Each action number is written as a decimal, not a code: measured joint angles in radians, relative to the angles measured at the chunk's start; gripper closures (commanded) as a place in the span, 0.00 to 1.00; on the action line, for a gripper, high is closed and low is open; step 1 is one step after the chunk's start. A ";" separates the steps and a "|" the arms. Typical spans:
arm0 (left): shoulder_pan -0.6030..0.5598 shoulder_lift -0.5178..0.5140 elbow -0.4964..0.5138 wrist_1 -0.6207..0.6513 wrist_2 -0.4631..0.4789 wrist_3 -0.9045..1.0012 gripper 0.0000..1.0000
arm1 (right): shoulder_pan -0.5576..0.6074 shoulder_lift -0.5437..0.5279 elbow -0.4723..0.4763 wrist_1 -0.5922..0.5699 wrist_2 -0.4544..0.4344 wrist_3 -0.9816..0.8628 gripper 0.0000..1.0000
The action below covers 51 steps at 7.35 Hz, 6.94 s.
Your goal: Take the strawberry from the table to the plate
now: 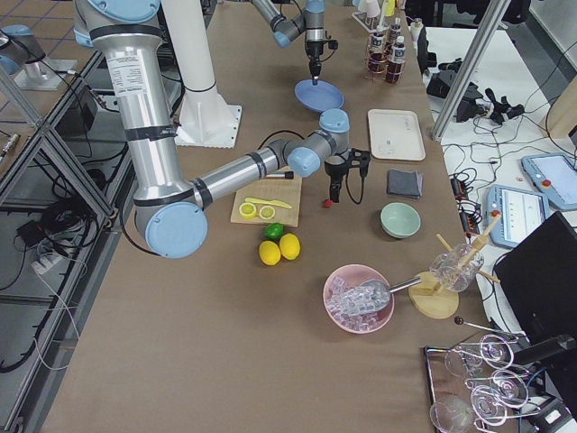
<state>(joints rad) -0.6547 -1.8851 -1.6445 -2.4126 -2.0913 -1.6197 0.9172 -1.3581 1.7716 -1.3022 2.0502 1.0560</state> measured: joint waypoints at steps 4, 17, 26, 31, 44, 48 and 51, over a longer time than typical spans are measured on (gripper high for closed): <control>0.208 -0.117 0.007 0.066 0.257 -0.121 1.00 | -0.066 0.015 -0.011 0.000 -0.058 0.022 0.00; 0.234 -0.117 -0.015 0.074 0.347 -0.116 0.02 | -0.128 0.041 -0.131 0.104 -0.071 0.050 1.00; -0.153 0.061 -0.110 0.180 0.109 0.610 0.02 | -0.267 0.312 0.022 -0.223 -0.112 0.218 1.00; -0.451 0.146 -0.034 0.253 -0.178 0.993 0.02 | -0.448 0.439 -0.026 -0.290 -0.260 0.326 1.00; -0.664 0.204 -0.031 0.542 -0.253 1.418 0.02 | -0.485 0.463 -0.034 -0.272 -0.277 0.380 0.00; -0.800 0.204 -0.031 0.701 -0.261 1.613 0.02 | -0.183 0.278 0.238 -0.556 -0.040 0.051 0.00; -0.906 0.234 -0.040 0.767 -0.252 1.676 0.02 | 0.205 0.025 0.200 -0.567 0.156 -0.579 0.00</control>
<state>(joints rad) -1.5606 -1.6512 -1.6845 -1.6452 -2.3437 0.0566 1.1225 -1.3329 1.9712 -1.8696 2.2061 0.4772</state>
